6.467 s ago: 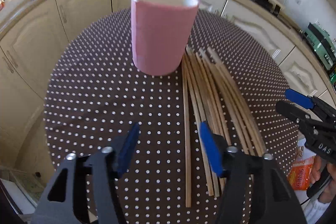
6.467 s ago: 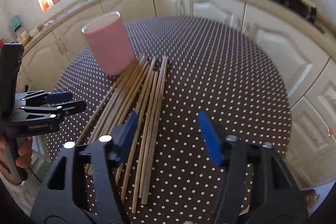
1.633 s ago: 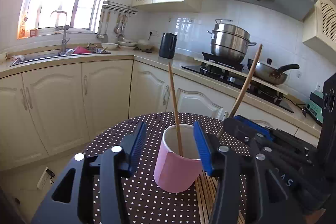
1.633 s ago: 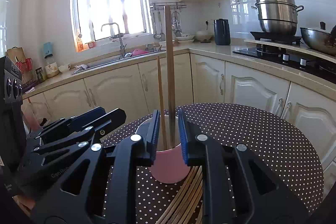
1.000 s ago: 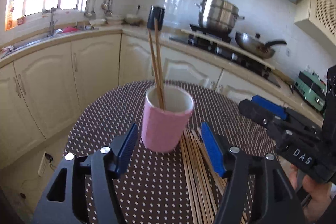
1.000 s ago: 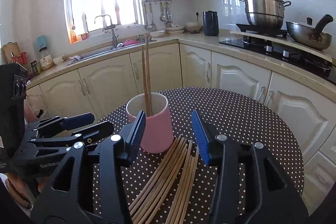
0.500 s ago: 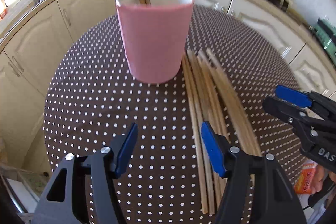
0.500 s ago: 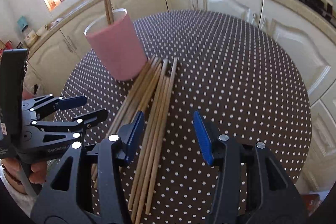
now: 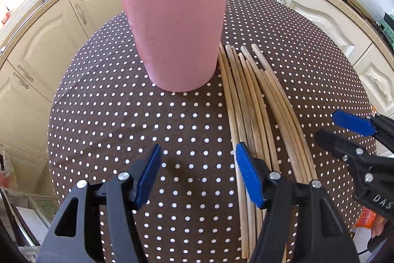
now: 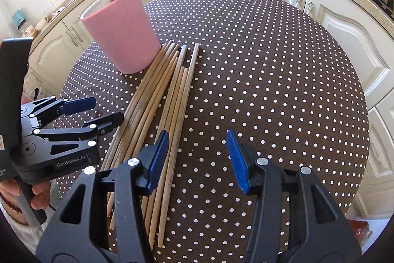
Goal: Organize utensils
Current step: 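Move both tools back down to the chopstick pile, then close the left tool on a chopstick while the right tool grasps another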
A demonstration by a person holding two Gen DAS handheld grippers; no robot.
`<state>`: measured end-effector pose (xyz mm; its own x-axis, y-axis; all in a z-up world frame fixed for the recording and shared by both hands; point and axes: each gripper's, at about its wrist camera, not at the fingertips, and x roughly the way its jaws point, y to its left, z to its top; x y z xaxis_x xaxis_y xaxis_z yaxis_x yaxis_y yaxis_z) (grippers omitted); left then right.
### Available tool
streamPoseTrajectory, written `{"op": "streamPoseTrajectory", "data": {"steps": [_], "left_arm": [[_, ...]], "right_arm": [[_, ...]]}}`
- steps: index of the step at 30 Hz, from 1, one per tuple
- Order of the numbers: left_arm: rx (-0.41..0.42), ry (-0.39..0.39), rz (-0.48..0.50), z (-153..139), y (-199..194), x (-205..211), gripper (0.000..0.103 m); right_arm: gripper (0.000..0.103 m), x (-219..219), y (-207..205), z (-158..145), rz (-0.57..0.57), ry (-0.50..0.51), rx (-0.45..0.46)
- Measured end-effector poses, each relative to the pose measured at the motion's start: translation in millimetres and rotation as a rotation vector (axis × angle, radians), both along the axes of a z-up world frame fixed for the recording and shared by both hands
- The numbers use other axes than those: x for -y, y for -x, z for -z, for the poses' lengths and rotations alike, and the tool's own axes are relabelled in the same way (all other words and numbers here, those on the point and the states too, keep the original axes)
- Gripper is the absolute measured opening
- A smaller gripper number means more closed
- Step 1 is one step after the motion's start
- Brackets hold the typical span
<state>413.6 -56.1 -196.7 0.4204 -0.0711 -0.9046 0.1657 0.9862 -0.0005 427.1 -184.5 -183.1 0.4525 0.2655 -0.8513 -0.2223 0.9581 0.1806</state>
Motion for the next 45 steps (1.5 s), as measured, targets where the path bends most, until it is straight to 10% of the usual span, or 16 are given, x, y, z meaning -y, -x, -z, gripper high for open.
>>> {"op": "streamPoseTrajectory", "data": {"steps": [34,45], "left_arm": [[-0.063,0.007,0.009,0.8,-48.8,16.6,0.018],[-0.064,0.002,0.044,-1.9,-54.7,28.4,0.006]], "right_arm": [[0.033,-35.7,-72.1,16.3,-0.080,0.170,-0.194],[0.006,-52.5,-95.4,18.9,-0.095,0.231,-0.218]]}}
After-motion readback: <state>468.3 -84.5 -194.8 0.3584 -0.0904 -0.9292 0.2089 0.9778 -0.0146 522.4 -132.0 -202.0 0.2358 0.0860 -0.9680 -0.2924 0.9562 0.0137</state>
